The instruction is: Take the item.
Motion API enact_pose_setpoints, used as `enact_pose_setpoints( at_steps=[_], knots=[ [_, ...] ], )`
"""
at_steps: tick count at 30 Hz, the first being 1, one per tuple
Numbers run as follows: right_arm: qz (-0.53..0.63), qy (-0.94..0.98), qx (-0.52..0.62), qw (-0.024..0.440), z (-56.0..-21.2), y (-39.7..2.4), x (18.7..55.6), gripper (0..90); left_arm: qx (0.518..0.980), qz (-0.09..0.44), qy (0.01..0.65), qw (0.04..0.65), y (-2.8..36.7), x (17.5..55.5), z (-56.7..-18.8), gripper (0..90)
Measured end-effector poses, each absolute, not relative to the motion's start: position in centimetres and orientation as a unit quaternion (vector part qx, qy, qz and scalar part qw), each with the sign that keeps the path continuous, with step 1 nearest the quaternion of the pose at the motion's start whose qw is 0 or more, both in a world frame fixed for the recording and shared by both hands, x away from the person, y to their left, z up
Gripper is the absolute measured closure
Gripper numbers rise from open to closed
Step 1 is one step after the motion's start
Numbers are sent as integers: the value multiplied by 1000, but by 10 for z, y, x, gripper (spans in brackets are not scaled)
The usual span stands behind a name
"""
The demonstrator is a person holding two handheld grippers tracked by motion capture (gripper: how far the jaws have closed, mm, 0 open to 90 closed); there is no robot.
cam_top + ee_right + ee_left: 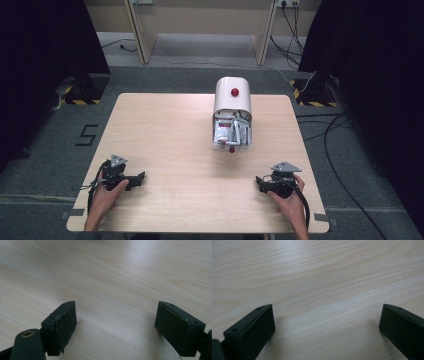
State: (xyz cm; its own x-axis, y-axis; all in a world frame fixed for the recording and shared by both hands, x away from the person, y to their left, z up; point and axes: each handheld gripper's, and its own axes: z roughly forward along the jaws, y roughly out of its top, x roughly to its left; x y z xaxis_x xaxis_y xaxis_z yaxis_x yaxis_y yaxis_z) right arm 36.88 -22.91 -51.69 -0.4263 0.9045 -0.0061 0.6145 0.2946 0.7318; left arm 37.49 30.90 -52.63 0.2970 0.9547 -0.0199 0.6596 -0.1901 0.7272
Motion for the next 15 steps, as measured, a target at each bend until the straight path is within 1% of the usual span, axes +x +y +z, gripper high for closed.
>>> enact_pose_setpoints(
  at_steps=[10,15],
  knots=[
    [335,777,486,218,-517,-229,369,186,737,227,547,324,309,375,-526,0],
    [336,775,488,221,-517,-228,366,216,737,227,547,324,309,375,-526,0]
  ],
)
